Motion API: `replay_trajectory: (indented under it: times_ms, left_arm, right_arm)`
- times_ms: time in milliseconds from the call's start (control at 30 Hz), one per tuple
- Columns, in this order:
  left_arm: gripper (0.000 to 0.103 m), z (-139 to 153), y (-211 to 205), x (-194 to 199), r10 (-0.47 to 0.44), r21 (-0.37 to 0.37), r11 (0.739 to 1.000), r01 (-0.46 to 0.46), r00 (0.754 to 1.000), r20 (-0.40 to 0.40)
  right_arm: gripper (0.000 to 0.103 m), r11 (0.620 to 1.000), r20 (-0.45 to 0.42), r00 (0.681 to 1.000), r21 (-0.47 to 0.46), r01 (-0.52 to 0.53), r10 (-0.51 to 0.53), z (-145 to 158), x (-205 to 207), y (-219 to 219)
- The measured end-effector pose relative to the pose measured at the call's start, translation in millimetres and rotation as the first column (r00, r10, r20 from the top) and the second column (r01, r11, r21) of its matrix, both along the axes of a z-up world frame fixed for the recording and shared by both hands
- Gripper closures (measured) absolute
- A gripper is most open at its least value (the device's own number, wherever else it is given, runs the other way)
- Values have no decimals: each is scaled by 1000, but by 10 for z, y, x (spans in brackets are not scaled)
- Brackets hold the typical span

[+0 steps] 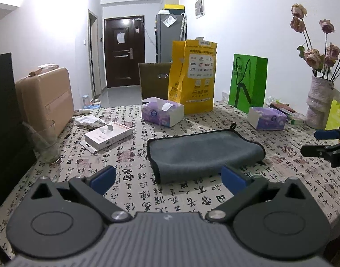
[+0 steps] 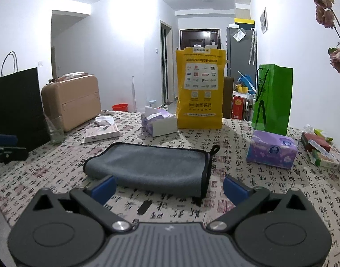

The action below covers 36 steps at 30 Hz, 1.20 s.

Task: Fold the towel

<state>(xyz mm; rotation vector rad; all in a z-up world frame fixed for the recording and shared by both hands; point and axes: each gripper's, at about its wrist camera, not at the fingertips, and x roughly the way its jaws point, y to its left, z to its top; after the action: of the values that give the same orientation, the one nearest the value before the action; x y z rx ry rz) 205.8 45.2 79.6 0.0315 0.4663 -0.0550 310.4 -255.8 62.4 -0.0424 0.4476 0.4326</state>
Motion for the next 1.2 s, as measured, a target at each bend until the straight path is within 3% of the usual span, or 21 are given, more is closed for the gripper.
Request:
replay_trajectory:
  times_ms: [833, 1200]
  left_arm:
    - [0, -189, -38, -842, 32, -47, 998, -30, 998, 55]
    - [0, -322, -156, -1256, 9, -14, 1000, -8, 996, 89]
  right_arm:
    - [0, 998, 36, 999, 60, 17, -19, -145, -920, 71]
    - [0, 998, 64, 998, 70, 6, -11, -206, -1407, 175]
